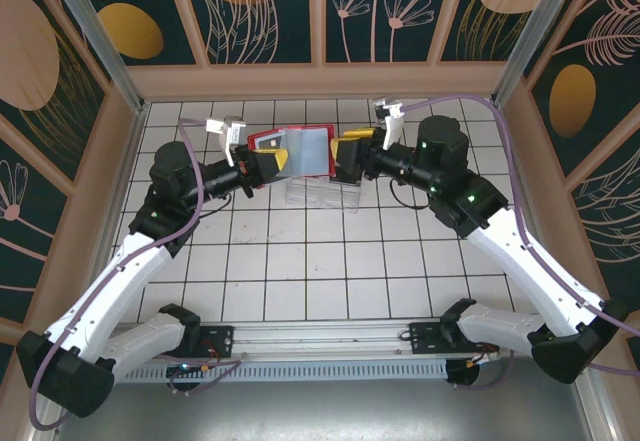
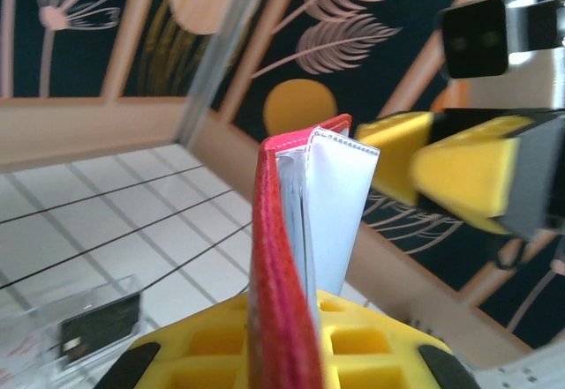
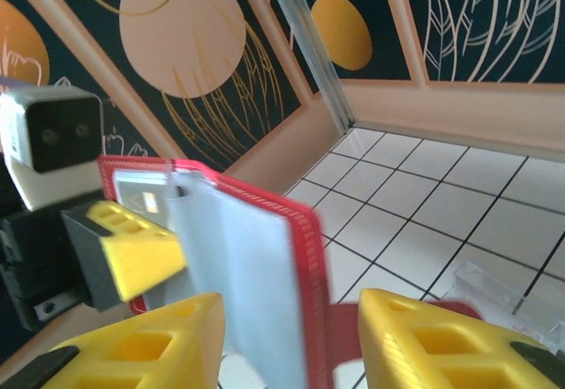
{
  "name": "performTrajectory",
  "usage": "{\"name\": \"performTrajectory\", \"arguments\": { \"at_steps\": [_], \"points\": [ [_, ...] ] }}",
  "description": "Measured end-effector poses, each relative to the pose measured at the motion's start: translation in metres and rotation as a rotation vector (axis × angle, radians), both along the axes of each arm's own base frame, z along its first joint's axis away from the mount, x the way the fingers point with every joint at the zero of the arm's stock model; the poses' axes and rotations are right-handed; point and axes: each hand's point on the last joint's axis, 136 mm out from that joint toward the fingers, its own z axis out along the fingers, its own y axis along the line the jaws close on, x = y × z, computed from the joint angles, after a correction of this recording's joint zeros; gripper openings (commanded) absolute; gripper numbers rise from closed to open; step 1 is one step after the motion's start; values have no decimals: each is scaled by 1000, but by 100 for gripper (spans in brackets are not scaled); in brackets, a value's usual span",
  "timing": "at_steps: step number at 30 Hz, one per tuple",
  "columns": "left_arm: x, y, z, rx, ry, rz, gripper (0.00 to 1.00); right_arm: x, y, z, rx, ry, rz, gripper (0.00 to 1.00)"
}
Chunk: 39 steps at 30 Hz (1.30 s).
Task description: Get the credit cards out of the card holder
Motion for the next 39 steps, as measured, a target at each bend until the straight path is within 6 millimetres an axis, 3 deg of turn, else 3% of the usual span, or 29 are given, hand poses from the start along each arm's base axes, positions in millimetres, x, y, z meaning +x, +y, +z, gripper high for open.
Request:
{"name": "performTrajectory", "arguments": {
  "at_steps": [4,10,17,24,27,33,39],
  "points": [
    [12,5,-15,40,34,68,0,4,11,-1,29,64,20,46],
    [22,6,-31,79,76,103,0,2,50,-5,45,154,86,45],
    [23,4,-21,68,58,88,0,23,79,-23,26,232,55,36],
    [18,1,-19,60,55,58,1,27,84,-30,17,250,48,8],
    [17,0,-18,55,58,50,12,27,84,-29,16,245,51,1],
    [10,4,-10,30,46,52,27,28,82,-26,15,225,34,0],
    [-5,11,2,-4,8,54,23,28,71,-17,20,192,6,0]
  ]
}}
